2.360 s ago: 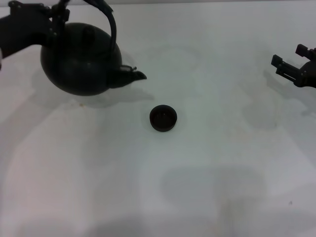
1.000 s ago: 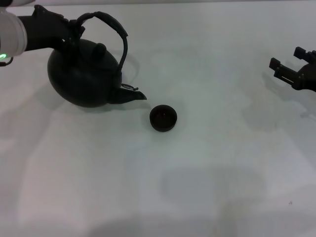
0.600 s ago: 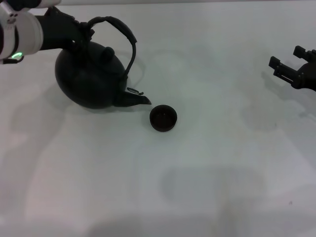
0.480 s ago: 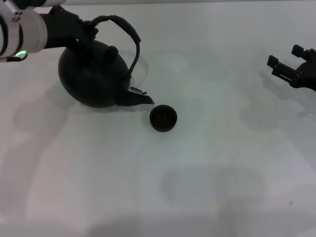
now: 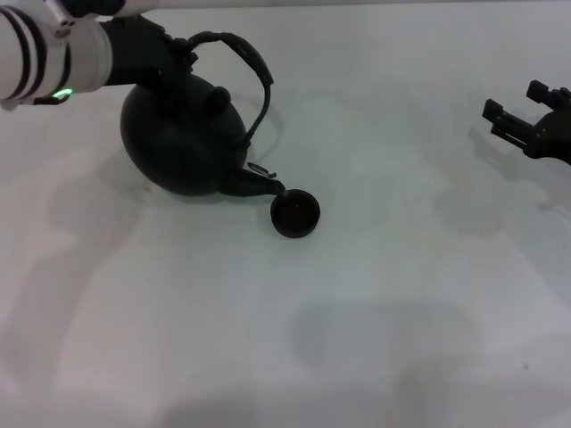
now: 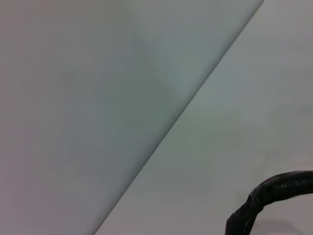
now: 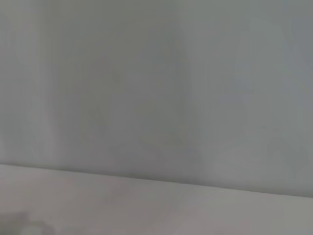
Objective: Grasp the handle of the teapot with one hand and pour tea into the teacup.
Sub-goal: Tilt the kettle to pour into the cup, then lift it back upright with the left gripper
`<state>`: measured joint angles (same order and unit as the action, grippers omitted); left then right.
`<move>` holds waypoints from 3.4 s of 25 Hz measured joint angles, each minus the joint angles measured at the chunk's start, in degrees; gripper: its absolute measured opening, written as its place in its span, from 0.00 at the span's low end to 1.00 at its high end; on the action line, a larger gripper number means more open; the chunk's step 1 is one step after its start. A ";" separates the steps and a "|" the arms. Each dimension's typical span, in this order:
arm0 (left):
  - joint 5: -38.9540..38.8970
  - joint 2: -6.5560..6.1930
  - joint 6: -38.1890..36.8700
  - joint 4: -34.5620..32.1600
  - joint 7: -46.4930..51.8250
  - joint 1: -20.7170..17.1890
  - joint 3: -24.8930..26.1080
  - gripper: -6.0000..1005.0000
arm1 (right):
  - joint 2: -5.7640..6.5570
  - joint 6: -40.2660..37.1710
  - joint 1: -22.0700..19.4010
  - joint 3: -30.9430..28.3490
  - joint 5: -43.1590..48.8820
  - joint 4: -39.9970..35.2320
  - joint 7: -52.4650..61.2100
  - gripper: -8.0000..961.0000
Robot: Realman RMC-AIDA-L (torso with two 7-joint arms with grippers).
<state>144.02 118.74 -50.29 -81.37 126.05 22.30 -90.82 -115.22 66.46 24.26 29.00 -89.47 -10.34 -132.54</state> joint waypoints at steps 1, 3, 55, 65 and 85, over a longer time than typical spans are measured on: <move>0.20 0.00 0.02 0.00 0.06 0.14 -0.27 0.11 | 0.00 0.00 -0.04 0.00 0.00 0.00 0.00 0.88; 0.51 -0.01 0.10 0.00 0.16 0.34 -0.87 0.11 | 0.00 0.00 -0.09 0.00 -0.03 0.00 0.01 0.88; 17.21 -0.34 -1.15 -1.99 9.01 7.51 -11.66 0.11 | 0.18 -0.63 -0.11 0.00 -1.31 0.59 -0.43 0.88; 17.62 -0.18 -1.39 -3.04 9.21 7.76 -12.43 0.11 | 0.18 -1.19 -0.24 -0.01 -1.31 0.59 -0.43 0.88; 18.32 -0.36 -1.69 -4.24 9.19 7.76 -13.68 0.11 | 0.09 -1.98 0.09 0.00 -1.31 0.59 -0.43 0.88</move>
<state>162.34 118.38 -51.98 -85.61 135.25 30.06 -104.50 -115.13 64.48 24.35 29.00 -90.78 -9.76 -132.97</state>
